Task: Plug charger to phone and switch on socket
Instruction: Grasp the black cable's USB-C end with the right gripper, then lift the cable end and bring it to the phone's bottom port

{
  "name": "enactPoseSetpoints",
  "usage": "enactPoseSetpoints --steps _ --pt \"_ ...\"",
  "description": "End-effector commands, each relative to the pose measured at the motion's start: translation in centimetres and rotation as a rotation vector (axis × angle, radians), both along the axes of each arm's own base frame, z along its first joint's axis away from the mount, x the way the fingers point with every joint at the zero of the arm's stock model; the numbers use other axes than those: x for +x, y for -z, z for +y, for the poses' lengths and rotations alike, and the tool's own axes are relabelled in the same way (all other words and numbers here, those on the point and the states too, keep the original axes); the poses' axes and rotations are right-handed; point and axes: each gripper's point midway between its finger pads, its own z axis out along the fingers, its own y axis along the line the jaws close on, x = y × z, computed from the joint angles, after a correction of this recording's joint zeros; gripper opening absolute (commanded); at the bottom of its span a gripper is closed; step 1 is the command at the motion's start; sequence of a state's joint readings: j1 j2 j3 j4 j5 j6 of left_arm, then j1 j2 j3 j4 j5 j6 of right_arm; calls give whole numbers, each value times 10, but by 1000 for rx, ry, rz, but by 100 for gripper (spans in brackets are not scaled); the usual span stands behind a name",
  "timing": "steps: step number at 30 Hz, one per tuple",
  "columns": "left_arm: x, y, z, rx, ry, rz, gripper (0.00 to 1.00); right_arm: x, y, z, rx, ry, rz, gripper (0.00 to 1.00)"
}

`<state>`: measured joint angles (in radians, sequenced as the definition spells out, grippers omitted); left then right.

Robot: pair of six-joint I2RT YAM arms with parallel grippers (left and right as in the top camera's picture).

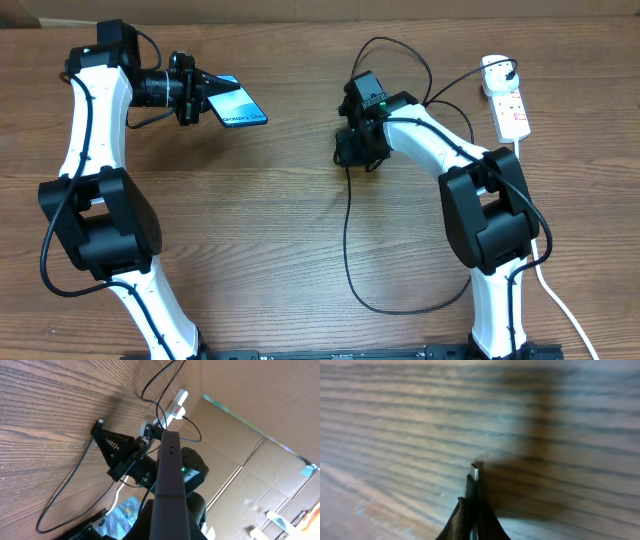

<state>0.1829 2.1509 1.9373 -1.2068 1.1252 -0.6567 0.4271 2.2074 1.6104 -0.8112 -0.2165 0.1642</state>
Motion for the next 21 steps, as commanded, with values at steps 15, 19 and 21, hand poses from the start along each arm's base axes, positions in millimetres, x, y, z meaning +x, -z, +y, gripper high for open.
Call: enactPoseSetpoints --steps 15,19,21 --pt "3 -8 -7 -6 27 -57 4 -51 -141 36 614 -147 131 4" --pt "6 -9 -7 8 56 -138 4 -67 -171 41 707 -174 160 4" --pt "6 -10 -7 9 68 -168 4 -74 -186 44 760 -194 171 4"
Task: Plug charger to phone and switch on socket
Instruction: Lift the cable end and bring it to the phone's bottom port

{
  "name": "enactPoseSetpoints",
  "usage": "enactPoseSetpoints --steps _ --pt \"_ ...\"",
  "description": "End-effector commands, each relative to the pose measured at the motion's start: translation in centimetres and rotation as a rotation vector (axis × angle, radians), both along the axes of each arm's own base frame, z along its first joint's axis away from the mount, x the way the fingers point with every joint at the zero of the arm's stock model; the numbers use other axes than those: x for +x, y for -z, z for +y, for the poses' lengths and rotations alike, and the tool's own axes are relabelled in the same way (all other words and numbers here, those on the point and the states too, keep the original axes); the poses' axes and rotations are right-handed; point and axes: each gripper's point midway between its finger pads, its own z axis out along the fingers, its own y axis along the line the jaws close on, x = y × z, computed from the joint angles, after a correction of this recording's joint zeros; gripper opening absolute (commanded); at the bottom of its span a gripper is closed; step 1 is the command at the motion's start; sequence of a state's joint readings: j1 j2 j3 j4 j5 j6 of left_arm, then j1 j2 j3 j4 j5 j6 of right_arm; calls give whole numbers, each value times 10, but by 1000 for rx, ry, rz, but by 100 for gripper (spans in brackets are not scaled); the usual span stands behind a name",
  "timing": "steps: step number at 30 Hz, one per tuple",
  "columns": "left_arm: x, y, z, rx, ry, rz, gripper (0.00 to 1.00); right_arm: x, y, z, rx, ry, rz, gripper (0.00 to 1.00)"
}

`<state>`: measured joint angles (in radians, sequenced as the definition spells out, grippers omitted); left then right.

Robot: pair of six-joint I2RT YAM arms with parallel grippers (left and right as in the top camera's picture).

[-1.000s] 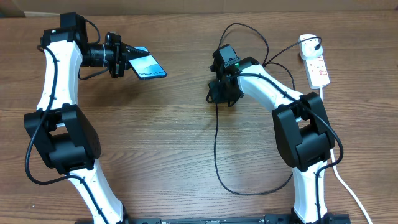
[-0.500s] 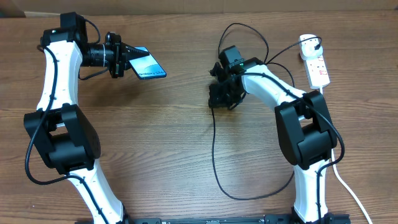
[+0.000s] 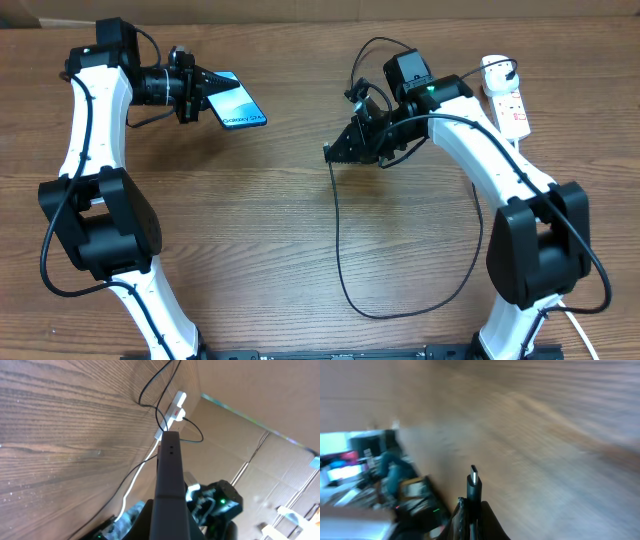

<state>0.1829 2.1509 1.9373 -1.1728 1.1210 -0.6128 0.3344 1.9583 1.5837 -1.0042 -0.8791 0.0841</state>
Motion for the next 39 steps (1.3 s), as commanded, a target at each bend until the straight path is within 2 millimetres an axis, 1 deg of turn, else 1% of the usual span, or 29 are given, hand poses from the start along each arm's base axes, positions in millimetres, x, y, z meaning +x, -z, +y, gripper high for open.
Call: enactPoseSetpoints --steps 1,4,8,11,15,18,23,29,39 --pt "2 -14 -10 -23 68 -135 4 -22 -55 13 220 -79 0 4" --pt "4 -23 -13 -62 93 -205 4 -32 -73 17 300 -109 16 4" --pt "7 -32 -18 -93 114 -271 4 -42 -84 21 360 -131 58 4" --pt "8 -33 -25 -95 131 -295 4 -49 -91 27 402 -160 72 4" --pt "11 -34 -39 -84 166 -341 4 -59 -92 37 403 -192 78 4" --pt "12 -37 -55 -86 196 -370 4 -64 -92 45 407 -219 68 4" --pt "12 -42 -73 -121 215 -354 4 -62 -94 49 408 -214 73 4" --pt "11 -52 -78 -172 232 -371 4 -56 -96 52 416 -203 64 4" --pt "9 -59 -80 -207 247 -390 4 -41 -104 59 444 -188 16 4"
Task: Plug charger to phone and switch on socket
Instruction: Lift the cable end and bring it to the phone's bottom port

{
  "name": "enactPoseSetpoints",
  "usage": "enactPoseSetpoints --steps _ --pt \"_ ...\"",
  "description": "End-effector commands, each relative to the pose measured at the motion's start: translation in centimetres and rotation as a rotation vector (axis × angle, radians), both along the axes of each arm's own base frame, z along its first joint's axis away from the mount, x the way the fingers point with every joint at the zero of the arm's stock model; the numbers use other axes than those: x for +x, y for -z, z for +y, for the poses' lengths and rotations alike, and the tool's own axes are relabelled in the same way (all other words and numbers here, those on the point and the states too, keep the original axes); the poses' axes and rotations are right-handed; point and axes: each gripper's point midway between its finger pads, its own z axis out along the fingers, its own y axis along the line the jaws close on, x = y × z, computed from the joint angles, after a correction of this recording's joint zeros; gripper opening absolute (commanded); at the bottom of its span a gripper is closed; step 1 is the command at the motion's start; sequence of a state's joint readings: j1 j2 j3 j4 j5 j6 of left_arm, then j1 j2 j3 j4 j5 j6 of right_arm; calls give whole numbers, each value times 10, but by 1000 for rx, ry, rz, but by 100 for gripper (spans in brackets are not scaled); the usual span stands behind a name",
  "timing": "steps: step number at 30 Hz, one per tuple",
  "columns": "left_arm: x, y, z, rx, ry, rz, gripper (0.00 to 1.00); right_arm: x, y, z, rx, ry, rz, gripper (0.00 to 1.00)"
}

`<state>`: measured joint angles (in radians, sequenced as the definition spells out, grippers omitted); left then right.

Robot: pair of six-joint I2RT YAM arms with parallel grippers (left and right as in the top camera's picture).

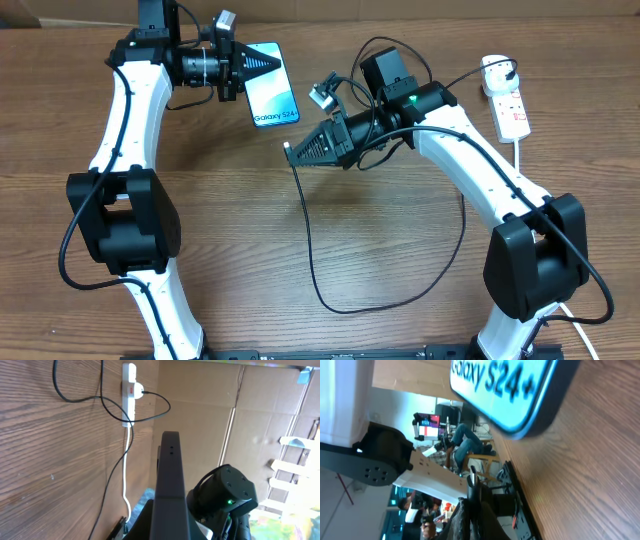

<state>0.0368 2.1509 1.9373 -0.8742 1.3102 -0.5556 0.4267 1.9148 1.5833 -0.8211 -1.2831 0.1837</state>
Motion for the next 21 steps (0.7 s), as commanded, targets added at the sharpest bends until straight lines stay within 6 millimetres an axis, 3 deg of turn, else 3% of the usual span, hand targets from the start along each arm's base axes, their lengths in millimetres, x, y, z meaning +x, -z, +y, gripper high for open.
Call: enactPoseSetpoints --steps 1,21 --pt "-3 -18 -3 -72 35 -19 4 -2 -21 0 31 6 -4 4" --pt "-5 -24 -7 -99 58 -46 4 15 -32 7 68 34 -34 4"
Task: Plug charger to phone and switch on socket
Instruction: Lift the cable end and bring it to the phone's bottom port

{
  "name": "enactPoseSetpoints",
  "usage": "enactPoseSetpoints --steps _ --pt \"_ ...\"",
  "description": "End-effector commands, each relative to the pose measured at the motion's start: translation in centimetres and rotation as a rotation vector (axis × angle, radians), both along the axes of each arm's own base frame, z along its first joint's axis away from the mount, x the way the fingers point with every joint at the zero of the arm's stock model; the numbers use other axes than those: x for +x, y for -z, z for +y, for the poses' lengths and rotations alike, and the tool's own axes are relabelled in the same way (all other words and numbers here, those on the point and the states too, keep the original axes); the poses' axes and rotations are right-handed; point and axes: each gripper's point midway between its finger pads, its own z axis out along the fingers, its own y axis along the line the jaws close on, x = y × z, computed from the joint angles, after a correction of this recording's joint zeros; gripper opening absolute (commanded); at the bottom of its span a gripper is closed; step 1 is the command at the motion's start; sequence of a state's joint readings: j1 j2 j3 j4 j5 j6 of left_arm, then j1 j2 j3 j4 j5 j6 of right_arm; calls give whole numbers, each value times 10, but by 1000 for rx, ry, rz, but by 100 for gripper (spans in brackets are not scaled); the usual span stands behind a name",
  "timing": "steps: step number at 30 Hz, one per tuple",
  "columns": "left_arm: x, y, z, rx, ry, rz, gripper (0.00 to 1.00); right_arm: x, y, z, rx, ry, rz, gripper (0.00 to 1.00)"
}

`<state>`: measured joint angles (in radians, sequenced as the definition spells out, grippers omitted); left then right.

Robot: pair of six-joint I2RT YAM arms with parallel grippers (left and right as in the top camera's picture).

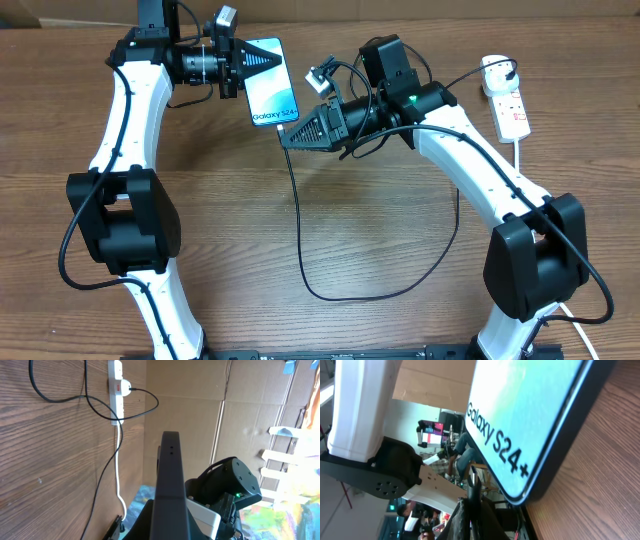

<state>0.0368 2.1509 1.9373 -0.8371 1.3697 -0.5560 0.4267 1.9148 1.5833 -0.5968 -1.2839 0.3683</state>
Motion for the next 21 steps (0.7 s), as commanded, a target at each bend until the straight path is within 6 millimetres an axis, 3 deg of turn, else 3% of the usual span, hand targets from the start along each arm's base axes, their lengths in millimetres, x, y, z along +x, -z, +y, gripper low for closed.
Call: enactPoseSetpoints --steps 1,11,21 --pt "-4 -13 -5 -47 31 -7 4 -5 -16 -2 23 -6 -3 4" --pt "-1 -17 -5 -57 32 -21 4 -1 -1 0 7 -6 36 4" --pt "0 -17 -5 -55 31 -22 4 2 -2 1 13 -2 26 4"
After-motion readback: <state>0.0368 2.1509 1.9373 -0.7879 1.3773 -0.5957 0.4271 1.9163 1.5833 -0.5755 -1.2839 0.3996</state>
